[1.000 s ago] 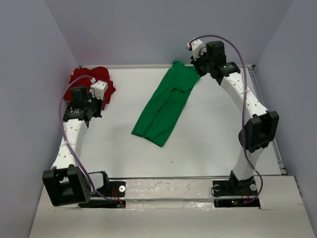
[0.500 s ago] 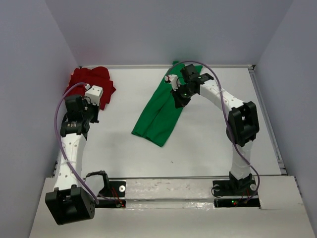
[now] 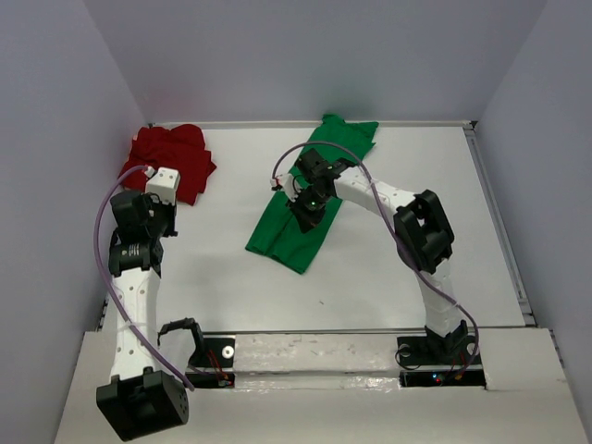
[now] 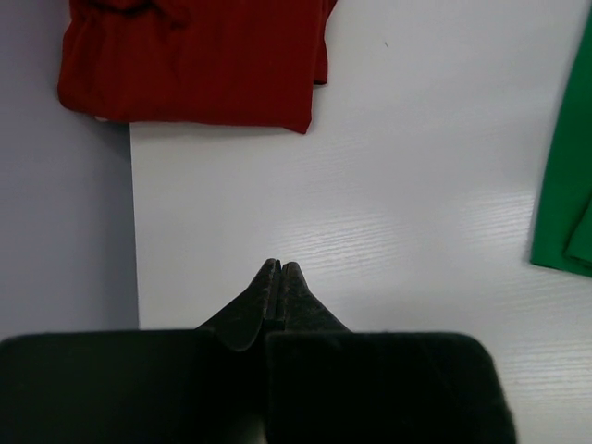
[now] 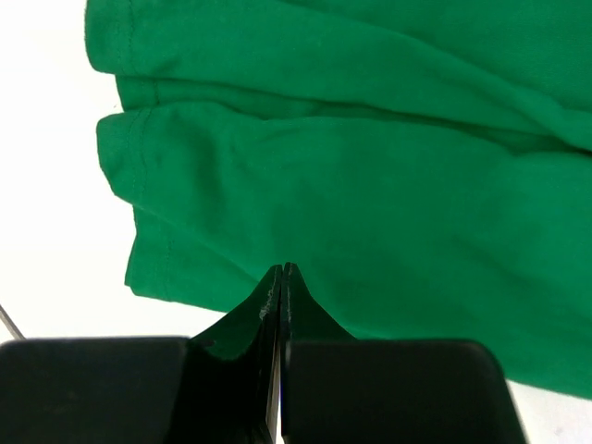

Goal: Fold and stack the t-shirts
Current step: Rotate the tshirt 90 degrees

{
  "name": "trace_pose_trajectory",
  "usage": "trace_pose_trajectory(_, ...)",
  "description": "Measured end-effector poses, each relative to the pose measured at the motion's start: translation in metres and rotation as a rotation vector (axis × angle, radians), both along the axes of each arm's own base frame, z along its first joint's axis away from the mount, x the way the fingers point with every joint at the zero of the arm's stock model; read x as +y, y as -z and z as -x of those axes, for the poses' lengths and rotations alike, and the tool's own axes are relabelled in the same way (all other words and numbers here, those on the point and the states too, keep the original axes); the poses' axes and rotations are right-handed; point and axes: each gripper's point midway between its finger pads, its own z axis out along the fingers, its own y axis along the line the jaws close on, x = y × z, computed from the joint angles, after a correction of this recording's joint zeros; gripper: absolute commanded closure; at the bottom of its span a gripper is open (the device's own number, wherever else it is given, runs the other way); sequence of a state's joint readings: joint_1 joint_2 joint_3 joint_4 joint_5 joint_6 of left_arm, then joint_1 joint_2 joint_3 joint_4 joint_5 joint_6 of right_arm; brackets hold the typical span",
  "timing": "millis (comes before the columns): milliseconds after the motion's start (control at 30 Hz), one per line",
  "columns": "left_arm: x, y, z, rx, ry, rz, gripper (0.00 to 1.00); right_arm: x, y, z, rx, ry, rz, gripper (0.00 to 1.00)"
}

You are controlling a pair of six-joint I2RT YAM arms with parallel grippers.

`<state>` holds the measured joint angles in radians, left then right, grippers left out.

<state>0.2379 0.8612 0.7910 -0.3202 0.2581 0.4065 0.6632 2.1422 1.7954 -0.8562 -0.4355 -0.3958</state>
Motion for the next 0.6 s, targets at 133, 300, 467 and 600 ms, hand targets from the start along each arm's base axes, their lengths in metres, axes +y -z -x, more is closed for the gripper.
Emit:
trace_pose_trajectory(133, 0.001, 0.001, 0.001, -0.004, -0.005, 0.003, 1.0, 0.003, 0.014, 0.005, 0.019, -0.012, 0.023, 1.0)
trace_pose_trajectory(300, 0.003, 0.001, 0.001, -0.006, -0.011, 0.005, 1.0, 0.003, 0.035, 0.007, 0.047, -0.015, 0.056, 1.0)
trace_pose_trajectory(467, 0.003, 0.001, 0.001, -0.007, -0.011, 0.006, 1.0, 0.004, 0.046, 0.007, 0.058, -0.016, 0.062, 1.0)
trace_pose_trajectory(600, 0.003, 0.001, 0.001, -0.008, -0.013, 0.008, 1.0, 0.004, 0.048, 0.007, 0.048, -0.017, 0.052, 1.0)
